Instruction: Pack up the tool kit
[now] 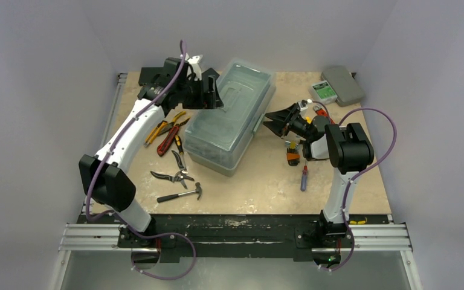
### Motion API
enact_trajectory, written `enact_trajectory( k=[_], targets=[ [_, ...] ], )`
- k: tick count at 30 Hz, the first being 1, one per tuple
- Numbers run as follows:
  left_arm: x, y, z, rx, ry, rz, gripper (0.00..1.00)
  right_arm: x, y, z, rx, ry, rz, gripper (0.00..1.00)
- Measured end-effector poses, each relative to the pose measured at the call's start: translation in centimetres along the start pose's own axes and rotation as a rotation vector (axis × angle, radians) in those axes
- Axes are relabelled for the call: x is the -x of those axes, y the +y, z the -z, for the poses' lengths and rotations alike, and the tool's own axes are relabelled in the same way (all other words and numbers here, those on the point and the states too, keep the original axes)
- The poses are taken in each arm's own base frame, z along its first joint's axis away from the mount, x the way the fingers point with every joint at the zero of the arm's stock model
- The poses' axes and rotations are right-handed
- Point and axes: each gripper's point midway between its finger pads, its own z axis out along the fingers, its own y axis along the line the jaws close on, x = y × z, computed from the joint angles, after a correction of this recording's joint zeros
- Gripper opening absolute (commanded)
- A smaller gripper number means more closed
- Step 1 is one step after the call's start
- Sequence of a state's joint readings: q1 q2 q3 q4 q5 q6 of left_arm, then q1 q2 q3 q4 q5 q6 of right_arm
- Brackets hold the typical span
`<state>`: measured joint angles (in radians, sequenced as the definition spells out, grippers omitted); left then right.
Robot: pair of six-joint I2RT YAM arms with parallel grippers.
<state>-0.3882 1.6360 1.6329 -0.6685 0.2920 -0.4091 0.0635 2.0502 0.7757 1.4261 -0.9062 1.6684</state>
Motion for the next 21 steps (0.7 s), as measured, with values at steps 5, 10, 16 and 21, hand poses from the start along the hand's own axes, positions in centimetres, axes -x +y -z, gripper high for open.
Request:
enact_trajectory(
  k=[5,10,16,21],
  targets=[
    [0.1,2.4,0.4,0.097,0.0,-0.046,0.86,0.1,-0.3,0.0,-0.01,-0.004,0.001,0.64],
    [1.7,3.8,-0.2,0.18,0.012,-0.116,0.86,0.0,-0.3,0.1,-0.013,-0.008,0.004,0.65],
    [1.5,5.8,-3.2,0.218,0.101,-0.119,0.86,-0.3,-0.7,0.3,-0.022,-0.01,-0.002,0.65],
    [1.2,5.8,-4.7,0.125,0.143,-0.063,0.73,-0.3,-0.9,0.4,-0.027,-0.017,-0.007,0.67]
  ],
)
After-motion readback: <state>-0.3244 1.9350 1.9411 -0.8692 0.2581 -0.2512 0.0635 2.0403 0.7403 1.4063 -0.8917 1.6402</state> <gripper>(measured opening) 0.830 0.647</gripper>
